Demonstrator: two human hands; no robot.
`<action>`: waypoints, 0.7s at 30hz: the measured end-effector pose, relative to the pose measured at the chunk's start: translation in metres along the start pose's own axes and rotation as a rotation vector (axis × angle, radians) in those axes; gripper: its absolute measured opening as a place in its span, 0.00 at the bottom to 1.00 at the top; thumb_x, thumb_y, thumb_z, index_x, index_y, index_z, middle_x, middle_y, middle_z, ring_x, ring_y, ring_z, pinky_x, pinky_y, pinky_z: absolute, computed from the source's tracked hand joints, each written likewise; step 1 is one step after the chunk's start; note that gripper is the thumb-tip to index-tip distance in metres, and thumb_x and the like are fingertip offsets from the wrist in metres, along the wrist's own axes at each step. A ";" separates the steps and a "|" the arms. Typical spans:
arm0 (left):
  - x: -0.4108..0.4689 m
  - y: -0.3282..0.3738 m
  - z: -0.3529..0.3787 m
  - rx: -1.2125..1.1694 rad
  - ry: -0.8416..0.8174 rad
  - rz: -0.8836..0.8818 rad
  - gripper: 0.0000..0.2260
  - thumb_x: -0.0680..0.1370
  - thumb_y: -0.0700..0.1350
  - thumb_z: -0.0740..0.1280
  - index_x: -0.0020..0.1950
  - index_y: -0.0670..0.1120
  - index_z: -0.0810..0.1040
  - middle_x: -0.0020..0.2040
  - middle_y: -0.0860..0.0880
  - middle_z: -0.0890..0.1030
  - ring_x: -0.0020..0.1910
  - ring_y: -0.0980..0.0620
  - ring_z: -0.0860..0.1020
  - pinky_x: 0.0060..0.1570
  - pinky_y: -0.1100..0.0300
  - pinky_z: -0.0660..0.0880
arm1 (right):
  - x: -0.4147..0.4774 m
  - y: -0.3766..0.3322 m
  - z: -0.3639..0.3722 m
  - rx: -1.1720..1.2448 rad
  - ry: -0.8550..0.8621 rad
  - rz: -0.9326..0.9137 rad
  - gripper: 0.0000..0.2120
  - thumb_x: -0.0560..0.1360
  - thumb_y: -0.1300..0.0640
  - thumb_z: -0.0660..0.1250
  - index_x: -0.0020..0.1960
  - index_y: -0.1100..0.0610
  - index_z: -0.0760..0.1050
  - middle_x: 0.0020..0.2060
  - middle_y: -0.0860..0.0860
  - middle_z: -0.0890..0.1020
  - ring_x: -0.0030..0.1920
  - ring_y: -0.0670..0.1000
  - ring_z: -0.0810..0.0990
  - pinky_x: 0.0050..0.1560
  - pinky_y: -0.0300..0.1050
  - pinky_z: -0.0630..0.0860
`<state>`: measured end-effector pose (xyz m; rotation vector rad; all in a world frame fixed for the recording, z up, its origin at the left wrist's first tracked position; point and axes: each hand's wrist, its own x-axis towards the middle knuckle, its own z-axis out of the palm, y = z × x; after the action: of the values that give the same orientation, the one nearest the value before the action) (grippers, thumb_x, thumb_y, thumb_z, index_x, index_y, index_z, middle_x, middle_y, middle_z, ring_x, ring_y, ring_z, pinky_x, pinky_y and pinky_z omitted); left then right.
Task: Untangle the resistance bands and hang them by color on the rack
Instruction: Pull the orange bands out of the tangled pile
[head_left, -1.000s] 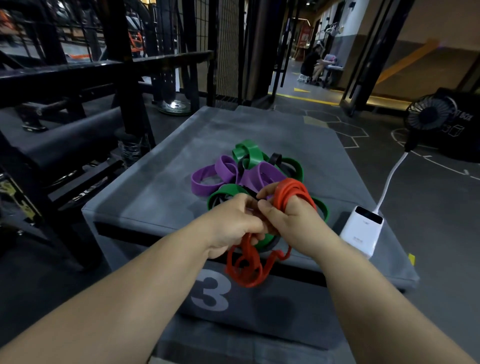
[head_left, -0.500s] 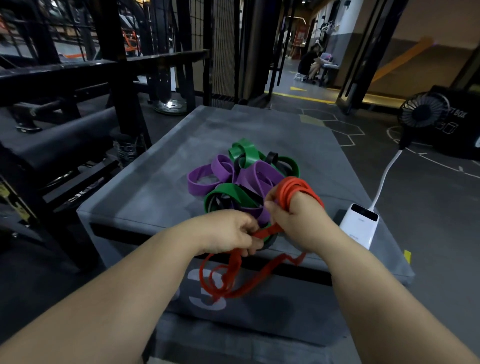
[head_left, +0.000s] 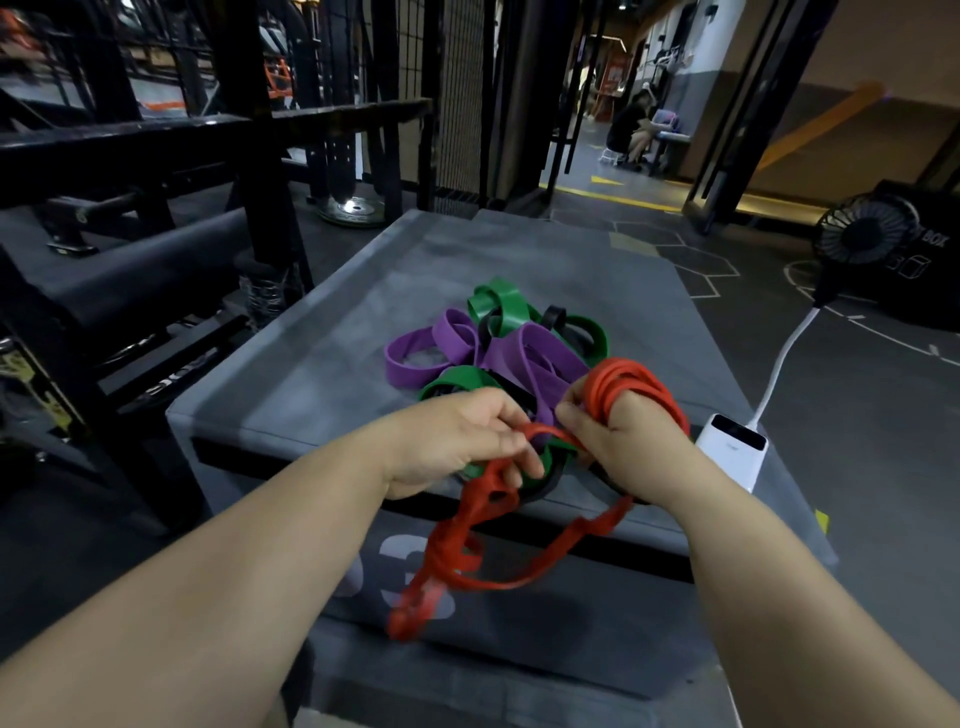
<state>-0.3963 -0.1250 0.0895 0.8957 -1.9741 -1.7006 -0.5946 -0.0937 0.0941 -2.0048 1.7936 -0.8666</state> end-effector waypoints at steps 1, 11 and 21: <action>-0.001 0.002 -0.001 -0.038 0.024 0.018 0.04 0.81 0.35 0.59 0.54 0.41 0.72 0.42 0.49 0.83 0.37 0.57 0.79 0.38 0.66 0.75 | -0.002 0.000 0.002 0.008 -0.044 0.006 0.11 0.79 0.53 0.65 0.42 0.59 0.77 0.30 0.54 0.79 0.32 0.49 0.78 0.39 0.43 0.75; 0.005 0.002 0.010 -0.053 0.131 0.043 0.04 0.82 0.38 0.60 0.48 0.43 0.73 0.36 0.49 0.80 0.30 0.58 0.71 0.30 0.68 0.69 | -0.016 -0.017 0.011 0.395 -0.281 0.079 0.21 0.74 0.44 0.64 0.37 0.62 0.75 0.23 0.48 0.76 0.25 0.46 0.73 0.30 0.36 0.71; 0.007 -0.001 0.011 0.078 0.275 0.127 0.04 0.79 0.42 0.66 0.47 0.44 0.72 0.31 0.55 0.79 0.27 0.62 0.71 0.26 0.66 0.66 | -0.017 -0.008 0.013 0.509 -0.610 0.246 0.19 0.76 0.45 0.65 0.29 0.52 0.75 0.21 0.51 0.70 0.21 0.49 0.68 0.24 0.38 0.67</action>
<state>-0.4082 -0.1213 0.0852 0.9530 -1.8786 -1.3593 -0.5809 -0.0783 0.0852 -1.4671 1.2739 -0.4887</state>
